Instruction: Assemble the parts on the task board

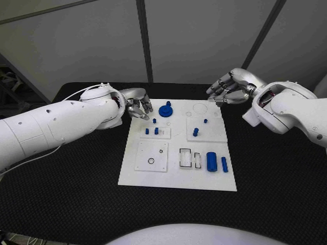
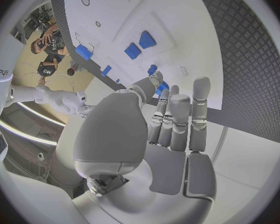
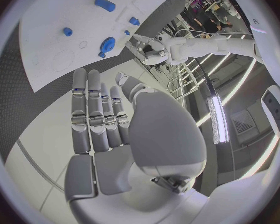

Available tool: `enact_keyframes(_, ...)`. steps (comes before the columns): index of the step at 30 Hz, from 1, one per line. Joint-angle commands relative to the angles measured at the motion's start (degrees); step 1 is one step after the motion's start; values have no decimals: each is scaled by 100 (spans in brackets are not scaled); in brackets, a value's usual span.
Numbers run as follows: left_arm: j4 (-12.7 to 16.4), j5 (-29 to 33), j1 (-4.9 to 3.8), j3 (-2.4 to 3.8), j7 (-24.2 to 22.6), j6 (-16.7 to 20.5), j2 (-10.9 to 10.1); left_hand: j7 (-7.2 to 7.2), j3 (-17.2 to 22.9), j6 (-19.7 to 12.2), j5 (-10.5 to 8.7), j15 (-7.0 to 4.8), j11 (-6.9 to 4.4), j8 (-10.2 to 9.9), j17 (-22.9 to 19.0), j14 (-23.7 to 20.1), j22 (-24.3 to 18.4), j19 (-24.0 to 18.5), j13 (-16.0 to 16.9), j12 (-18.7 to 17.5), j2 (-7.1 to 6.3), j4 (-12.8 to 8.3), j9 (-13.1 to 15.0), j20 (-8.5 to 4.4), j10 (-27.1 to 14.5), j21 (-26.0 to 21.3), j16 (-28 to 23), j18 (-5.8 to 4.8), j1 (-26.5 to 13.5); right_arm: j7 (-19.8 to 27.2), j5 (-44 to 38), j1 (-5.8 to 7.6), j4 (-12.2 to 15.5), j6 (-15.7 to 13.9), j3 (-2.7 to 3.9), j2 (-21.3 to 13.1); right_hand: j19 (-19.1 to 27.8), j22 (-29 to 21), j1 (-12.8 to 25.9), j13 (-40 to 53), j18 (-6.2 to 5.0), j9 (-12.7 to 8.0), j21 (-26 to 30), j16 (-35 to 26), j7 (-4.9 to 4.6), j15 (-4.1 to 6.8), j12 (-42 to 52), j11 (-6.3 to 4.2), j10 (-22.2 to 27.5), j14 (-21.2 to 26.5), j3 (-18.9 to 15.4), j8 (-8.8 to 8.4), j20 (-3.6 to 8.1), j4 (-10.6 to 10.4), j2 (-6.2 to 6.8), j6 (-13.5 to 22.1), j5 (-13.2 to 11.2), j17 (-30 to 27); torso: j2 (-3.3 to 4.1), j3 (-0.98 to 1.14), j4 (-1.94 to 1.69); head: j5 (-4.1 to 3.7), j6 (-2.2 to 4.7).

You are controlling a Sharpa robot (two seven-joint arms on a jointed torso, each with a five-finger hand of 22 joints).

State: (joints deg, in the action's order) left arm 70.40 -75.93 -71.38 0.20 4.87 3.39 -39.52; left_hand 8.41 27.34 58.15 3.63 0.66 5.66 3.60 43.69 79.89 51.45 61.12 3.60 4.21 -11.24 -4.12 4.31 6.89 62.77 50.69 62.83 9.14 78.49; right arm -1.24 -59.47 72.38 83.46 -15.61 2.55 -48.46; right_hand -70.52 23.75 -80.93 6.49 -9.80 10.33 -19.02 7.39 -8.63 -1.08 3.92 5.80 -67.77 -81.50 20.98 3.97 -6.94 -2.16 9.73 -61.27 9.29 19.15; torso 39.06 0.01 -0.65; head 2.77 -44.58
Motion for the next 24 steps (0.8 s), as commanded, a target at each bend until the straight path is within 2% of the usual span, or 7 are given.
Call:
enact_keyframes(1, 65, 423, -11, 52, -186, 462, -133, 32, -40, 39, -22, 0, 9, 39, -200, -52, -122, -74, 4, 25, 10, 35, -16, -2, -8, -149, -169, 145, 38, -246, -1131, 4, -94, 261, -14, 32, -258, 200, -84, -40, -58, 9, -289, 236, 29, 106, -13, -79, -54, -393, 14, 7, 115, 70, 6, -96, 3, 155, -3, 5, 8, -13, 36)
enact_keyframes(3, 114, 649, -11, 74, -217, 512, -231, 35, -44, 98, -26, -11, 0, 53, -351, -83, -159, -76, 7, 68, 21, 60, -19, -5, 59, -205, -297, 143, 37, -307, -1426, -1, -145, 310, -28, 52, -380, 330, -92, -70, -57, 5, -465, 455, 54, 149, -22, -111, -79, -503, 43, -3, 164, 91, -9, -133, 6, 292, 1, 1, 5, -29, 48)
enact_keyframes(5, 179, 1064, -12, 92, -261, 598, -355, 46, -45, 173, -44, -13, -7, 68, -947, -290, -221, -117, 7, 108, 27, 95, -19, -14, 132, -308, -768, 144, 31, -391, -1776, -24, -191, 346, -47, 74, -484, 531, -70, -134, -50, -14, -714, 956, 61, 168, -39, -131, -48, -507, 84, -28, 213, 111, 16, -147, -7, 574, 1, 4, 1, -84, 75)
enact_keyframes(11, 435, 3621, -12, 95, -1275, 1235, -690, 49, 11, 433, -52, -52, -38, 126, -1578, -569, -434, -230, 17, 220, 113, 222, 27, -46, 408, -650, -1547, 139, 32, -668, -2787, -153, -272, 323, -115, 201, -1023, 3211, 45, -260, 334, -113, -3553, 2695, 39, 170, -36, -137, -38, -466, 382, -25, 227, 74, 76, -77, -24, 1558, 13, 4, 8, -179, 199)
enact_keyframes(14, 578, 4937, -12, 78, -1800, 1393, -796, 50, -11, 458, -60, -49, -37, 97, -1733, -600, -564, -268, 14, 206, 103, 271, 33, -46, 426, -846, -1869, 138, 25, -755, -3050, -225, -304, 319, -127, 279, -1146, 3949, 86, -266, 444, -163, -4320, 3664, 45, 154, -39, -121, -1, -501, 458, -34, 210, 52, 130, -7, -34, 2348, 8, -4, 3, -238, 209)
enact_keyframes(20, 795, 6579, -12, -10, -2384, 1191, -923, 56, -39, 480, -56, -32, -35, 71, -1856, -600, -681, -269, 14, 189, 135, 321, 39, -42, 432, -1015, -2151, 138, 28, -820, -3305, -326, -336, 341, -146, 409, -1227, 4583, 129, -267, 534, -238, -4972, 4519, 5, 121, -37, -78, 124, -483, 492, -34, 163, 30, 205, 116, -55, 3013, 6, -7, 6, -283, 213)
enact_keyframes(24, 910, 7125, -11, -48, -2589, 1047, -976, 56, -44, 486, -55, -30, -33, 62, -1893, -602, -720, -266, 15, 183, 161, 327, 41, -39, 433, -1071, -2247, 136, 47, -821, -3394, -373, -351, 371, -154, 483, -1244, 4831, 132, -265, 564, -278, -5224, 4867, -13, 102, -35, -62, 187, -449, 489, -31, 132, 35, 241, 170, -61, 3254, 7, -7, -4, -336, 205)
